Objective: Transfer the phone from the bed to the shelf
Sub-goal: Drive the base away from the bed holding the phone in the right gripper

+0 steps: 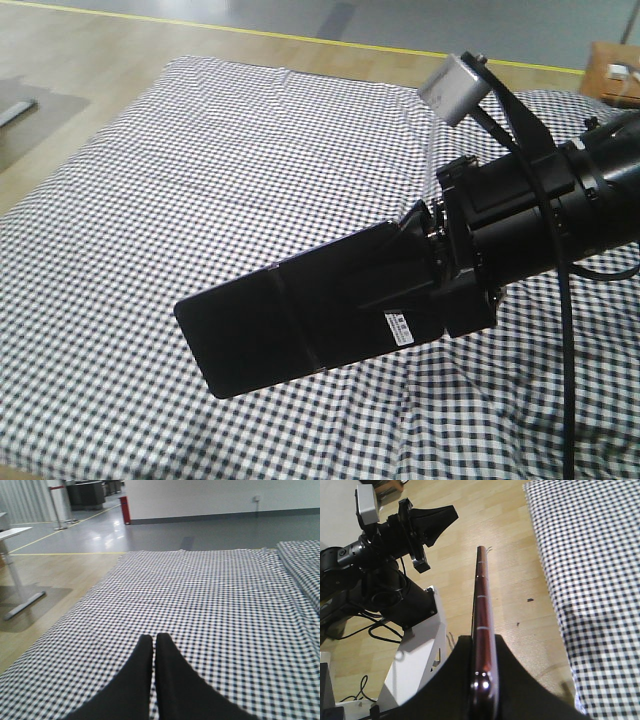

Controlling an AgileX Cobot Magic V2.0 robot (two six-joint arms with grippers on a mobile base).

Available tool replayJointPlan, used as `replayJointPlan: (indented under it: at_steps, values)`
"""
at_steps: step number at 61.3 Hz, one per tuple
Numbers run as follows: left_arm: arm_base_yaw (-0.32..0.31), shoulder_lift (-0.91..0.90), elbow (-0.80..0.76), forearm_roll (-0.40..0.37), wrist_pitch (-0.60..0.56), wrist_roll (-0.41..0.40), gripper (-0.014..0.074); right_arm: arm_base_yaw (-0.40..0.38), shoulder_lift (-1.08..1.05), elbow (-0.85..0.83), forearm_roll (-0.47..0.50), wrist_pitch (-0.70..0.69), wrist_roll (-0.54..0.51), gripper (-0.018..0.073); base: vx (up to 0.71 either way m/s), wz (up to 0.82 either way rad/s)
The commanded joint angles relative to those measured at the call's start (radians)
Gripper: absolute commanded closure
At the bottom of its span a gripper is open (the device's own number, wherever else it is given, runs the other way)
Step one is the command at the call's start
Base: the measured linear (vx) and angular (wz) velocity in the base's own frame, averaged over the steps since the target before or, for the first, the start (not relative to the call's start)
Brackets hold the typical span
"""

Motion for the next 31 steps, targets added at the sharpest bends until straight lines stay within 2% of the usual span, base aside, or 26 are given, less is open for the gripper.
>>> replayJointPlan:
  at_steps: [1,31]
  values:
    - [-0.002,-0.010,-0.026,-0.005,-0.073,-0.004,0.0596,0.000,-0.031,-0.025,0.074,0.050,-0.005,0.0560,-0.10,0.39]
    - [-0.002,-0.010,-0.026,-0.005,-0.073,-0.004,0.0596,0.000,-0.031,-0.025,0.074,0.050,-0.004,0.0560,-0.11,0.42]
